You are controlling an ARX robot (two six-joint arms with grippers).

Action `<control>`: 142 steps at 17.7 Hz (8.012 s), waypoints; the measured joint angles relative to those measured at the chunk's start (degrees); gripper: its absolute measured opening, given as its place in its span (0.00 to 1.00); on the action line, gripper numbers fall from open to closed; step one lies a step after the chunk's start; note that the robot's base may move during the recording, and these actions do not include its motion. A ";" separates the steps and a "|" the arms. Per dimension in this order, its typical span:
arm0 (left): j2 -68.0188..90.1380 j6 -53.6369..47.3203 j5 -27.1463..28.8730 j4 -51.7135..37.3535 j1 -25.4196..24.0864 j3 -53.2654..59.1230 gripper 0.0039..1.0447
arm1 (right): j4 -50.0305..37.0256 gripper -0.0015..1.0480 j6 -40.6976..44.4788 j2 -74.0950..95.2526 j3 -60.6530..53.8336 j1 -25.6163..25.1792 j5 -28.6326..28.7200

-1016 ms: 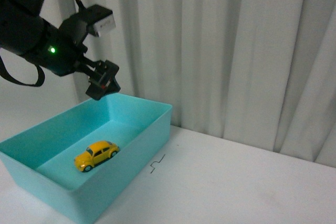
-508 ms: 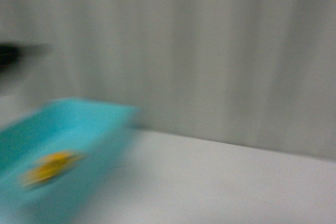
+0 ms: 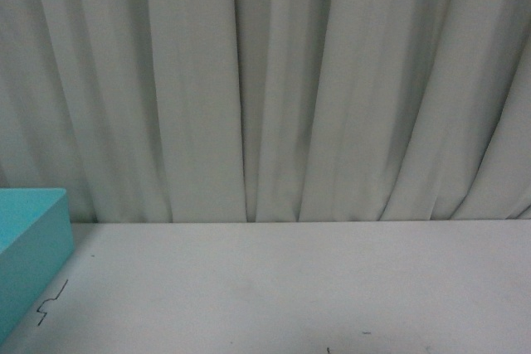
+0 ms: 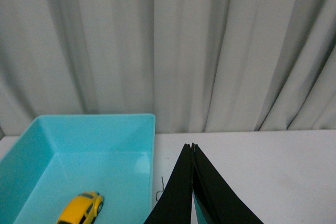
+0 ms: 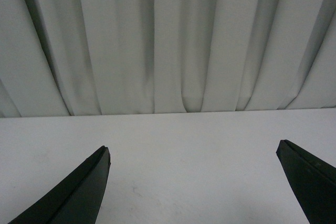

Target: Wind up and store yellow beetle toy

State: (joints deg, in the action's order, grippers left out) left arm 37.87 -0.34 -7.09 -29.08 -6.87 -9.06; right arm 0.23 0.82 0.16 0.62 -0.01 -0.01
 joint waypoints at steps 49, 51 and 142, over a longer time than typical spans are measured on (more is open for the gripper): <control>-37.70 0.15 7.15 29.31 6.84 8.46 0.94 | 0.02 0.94 0.00 0.02 0.00 0.00 0.00; -37.70 0.15 7.15 29.33 6.84 8.46 0.94 | 0.04 0.94 0.00 0.04 0.00 0.00 0.00; -37.73 0.33 7.13 29.40 6.88 8.46 0.94 | 0.07 0.94 -0.22 0.02 0.00 0.00 -0.02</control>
State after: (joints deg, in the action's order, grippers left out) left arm 0.14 -0.01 0.03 0.32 0.01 -0.60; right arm 0.30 0.60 0.19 0.62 -0.01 -0.03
